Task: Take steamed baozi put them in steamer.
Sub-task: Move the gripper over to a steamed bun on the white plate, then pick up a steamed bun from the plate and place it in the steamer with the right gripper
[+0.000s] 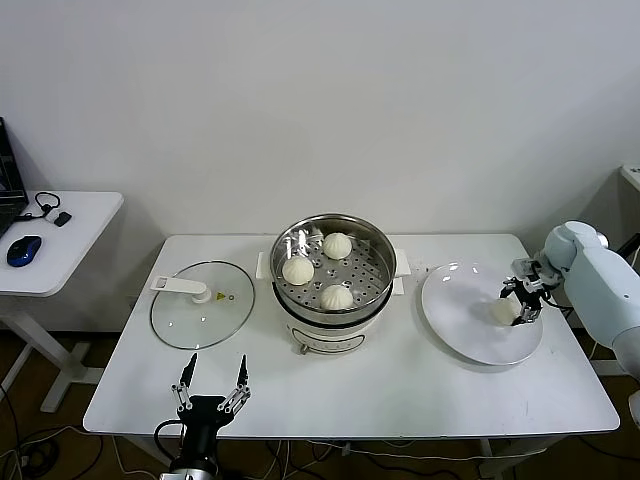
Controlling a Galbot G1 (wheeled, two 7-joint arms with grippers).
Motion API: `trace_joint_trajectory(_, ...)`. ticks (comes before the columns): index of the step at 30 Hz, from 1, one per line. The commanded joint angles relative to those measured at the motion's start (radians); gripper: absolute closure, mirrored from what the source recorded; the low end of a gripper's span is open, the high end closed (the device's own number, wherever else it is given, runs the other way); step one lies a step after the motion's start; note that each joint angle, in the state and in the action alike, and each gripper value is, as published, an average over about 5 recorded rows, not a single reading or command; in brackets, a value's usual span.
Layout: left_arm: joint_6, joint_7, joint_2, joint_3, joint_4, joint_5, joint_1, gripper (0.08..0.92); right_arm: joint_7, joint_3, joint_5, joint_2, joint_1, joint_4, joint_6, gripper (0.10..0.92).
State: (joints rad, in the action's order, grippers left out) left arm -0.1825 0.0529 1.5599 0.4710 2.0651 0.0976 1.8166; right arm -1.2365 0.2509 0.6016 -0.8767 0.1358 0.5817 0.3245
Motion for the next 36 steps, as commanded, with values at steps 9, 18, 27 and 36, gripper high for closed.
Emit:
trace_joint_trajectory(9, -0.002, 0.003, 0.002, -0.001, 0.001, 0.002, 0.001, 0.177, -0.025, 0.119, -0.158, 0.048, -0.046, 0.085, -0.035, 0.364)
trace_joint_trajectory(18, 0.0, 0.005, 0.003, -0.009, -0.001, 0.004, -0.006, 0.177, -0.06, 0.387, -0.415, 0.141, -0.213, 0.291, -0.096, 0.372)
trace_joint_trajectory(27, 0.003, 0.003, 0.002, -0.019, -0.003, 0.008, -0.01, 0.177, -0.083, 0.757, -0.743, 0.139, -0.557, 0.376, -0.191, 0.388)
trace_joint_trajectory(36, 0.003, 0.002, 0.0, -0.035, -0.001, 0.011, -0.012, 0.177, -0.071, 1.023, -1.083, 0.051, -0.82, 0.452, -0.351, 0.389)
